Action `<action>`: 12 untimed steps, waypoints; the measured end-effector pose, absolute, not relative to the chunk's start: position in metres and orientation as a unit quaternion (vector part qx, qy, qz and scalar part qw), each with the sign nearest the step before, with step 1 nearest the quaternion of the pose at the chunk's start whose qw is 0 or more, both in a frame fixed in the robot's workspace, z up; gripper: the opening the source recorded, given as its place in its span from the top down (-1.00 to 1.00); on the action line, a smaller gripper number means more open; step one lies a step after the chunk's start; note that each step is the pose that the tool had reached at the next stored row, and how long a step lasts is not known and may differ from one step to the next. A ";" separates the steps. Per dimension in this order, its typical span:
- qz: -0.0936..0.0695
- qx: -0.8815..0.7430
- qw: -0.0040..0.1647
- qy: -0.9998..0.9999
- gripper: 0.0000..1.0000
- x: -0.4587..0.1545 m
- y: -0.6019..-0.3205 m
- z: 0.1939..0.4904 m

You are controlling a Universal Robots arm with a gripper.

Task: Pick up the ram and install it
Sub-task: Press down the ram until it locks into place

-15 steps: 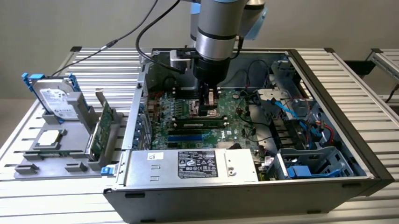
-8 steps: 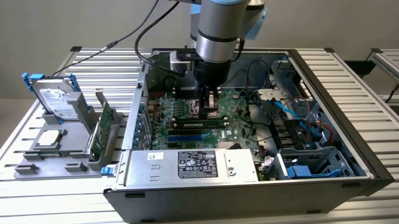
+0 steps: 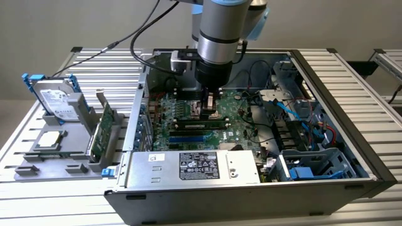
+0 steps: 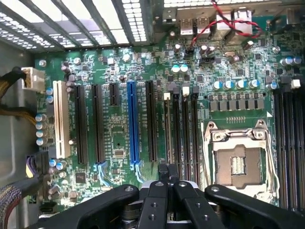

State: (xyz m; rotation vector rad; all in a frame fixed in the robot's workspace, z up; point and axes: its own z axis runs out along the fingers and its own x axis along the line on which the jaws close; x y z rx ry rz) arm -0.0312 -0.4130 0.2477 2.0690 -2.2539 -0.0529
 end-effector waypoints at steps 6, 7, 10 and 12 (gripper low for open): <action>-0.019 0.635 0.040 -0.771 0.79 -0.031 -0.413 0.248; -0.020 0.628 0.040 -0.777 0.79 -0.031 -0.413 0.248; -0.021 0.607 0.039 -0.793 0.79 -0.031 -0.413 0.248; -0.022 0.593 0.039 -0.804 0.79 -0.031 -0.413 0.248</action>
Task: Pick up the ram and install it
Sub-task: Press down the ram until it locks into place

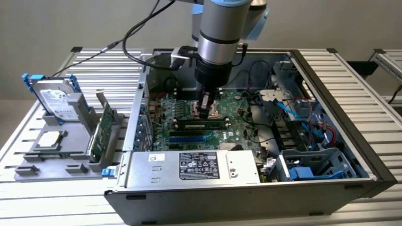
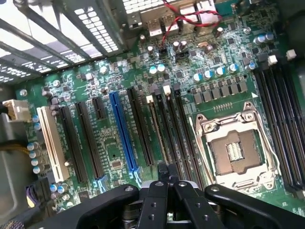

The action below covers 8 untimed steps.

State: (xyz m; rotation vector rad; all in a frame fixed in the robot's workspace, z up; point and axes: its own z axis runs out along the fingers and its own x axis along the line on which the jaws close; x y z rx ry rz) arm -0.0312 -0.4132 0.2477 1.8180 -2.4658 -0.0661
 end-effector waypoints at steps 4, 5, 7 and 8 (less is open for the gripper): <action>-0.023 0.563 0.038 -0.825 0.79 -0.031 -0.413 0.248; -0.023 0.556 0.038 -0.830 0.79 -0.031 -0.413 0.248; -0.024 0.541 0.037 -0.840 0.79 -0.031 -0.413 0.248; -0.024 0.533 0.037 -0.845 0.79 -0.031 -0.413 0.248</action>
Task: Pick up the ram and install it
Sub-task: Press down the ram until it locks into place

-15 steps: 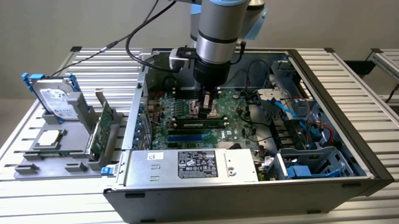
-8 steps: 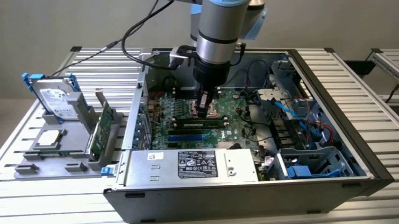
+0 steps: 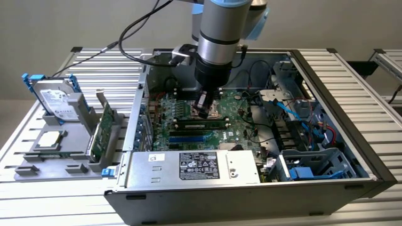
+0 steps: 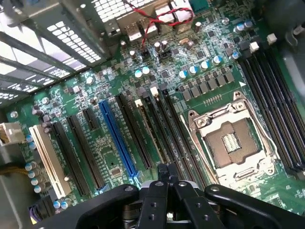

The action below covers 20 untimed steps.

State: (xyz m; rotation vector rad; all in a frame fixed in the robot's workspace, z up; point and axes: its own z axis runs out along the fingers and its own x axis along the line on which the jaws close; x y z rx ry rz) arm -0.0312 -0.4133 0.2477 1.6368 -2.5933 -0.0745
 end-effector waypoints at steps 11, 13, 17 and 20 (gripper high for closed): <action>-0.028 0.446 0.034 -0.894 0.79 -0.031 -0.413 0.248; -0.028 0.430 0.034 -0.902 0.79 -0.031 -0.413 0.248; -0.030 0.397 0.033 -0.917 0.79 -0.031 -0.414 0.248; -0.031 0.372 0.032 -0.927 0.79 -0.031 -0.414 0.248</action>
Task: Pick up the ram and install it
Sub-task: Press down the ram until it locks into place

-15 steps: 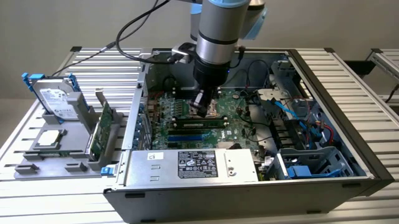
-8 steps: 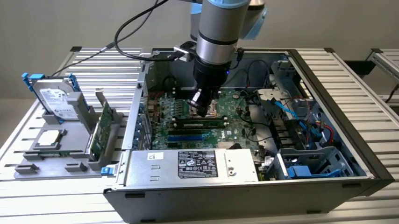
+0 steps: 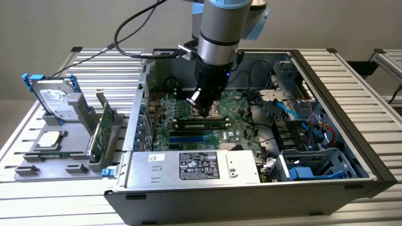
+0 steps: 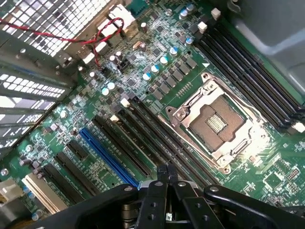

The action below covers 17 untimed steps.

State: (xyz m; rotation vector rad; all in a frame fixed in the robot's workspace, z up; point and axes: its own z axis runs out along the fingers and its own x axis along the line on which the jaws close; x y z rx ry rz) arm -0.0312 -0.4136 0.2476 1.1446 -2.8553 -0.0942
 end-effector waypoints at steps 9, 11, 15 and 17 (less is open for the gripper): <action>-0.033 0.295 0.029 -0.955 0.79 -0.031 -0.414 0.248; -0.034 0.277 0.029 -0.960 0.79 -0.031 -0.414 0.248; -0.035 0.244 0.028 -0.969 0.79 -0.031 -0.414 0.248; -0.035 0.227 0.027 -0.973 0.79 -0.031 -0.414 0.248</action>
